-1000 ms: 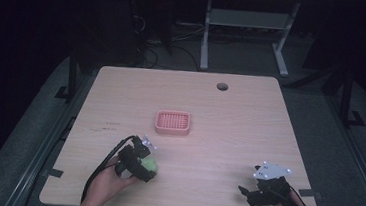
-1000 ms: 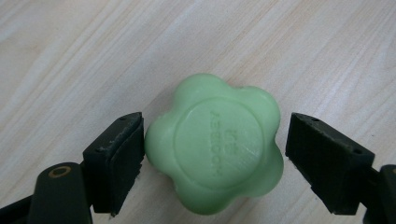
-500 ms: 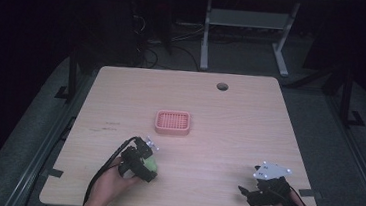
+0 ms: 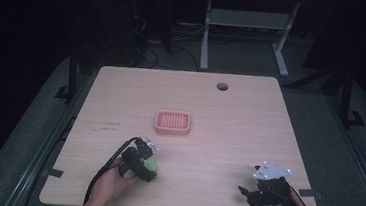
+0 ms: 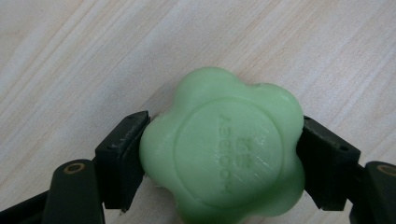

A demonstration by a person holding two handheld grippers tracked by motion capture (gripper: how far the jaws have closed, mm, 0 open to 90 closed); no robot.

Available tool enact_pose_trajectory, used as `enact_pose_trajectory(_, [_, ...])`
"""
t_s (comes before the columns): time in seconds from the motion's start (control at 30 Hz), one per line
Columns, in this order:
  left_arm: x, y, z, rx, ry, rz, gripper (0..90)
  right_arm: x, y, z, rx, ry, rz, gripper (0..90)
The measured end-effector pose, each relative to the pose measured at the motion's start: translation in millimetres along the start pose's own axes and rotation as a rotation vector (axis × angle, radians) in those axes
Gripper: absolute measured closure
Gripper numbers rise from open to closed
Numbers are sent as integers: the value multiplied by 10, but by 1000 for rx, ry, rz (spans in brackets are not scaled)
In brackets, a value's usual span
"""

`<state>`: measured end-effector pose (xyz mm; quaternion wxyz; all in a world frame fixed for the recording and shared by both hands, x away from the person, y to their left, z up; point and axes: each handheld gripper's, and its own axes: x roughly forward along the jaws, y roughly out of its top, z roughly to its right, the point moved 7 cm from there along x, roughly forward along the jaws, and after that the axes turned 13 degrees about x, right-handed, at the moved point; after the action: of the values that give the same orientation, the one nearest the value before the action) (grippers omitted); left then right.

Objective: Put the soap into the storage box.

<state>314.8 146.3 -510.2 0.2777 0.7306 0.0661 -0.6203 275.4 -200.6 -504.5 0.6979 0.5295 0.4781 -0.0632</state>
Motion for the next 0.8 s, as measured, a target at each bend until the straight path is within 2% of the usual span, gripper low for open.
enact_pose_trajectory(0.27, [-10, -3, -4, -11, -11, 5, 262, 0, -3, 0, 4, -1, -2, 138])
enact_pose_trajectory(0.3, [-10, -4, 4, -23, -14, 8, 262, 0, -3, -2, 6, -1, -2, 139])
enact_pose_trajectory(0.43, [-48, 20, 1, -19, -19, 38, 263, 2, -3, -4, 8, -1, -2, 139])
enact_pose_trajectory(0.67, [-151, 125, 11, 2, 0, 48, 263, 7, -5, -5, 3, -2, -6, 139])
enact_pose_trajectory(0.8, [-165, 170, 9, -4, -22, 55, 263, 7, -2, 7, 0, -3, 0, 139])
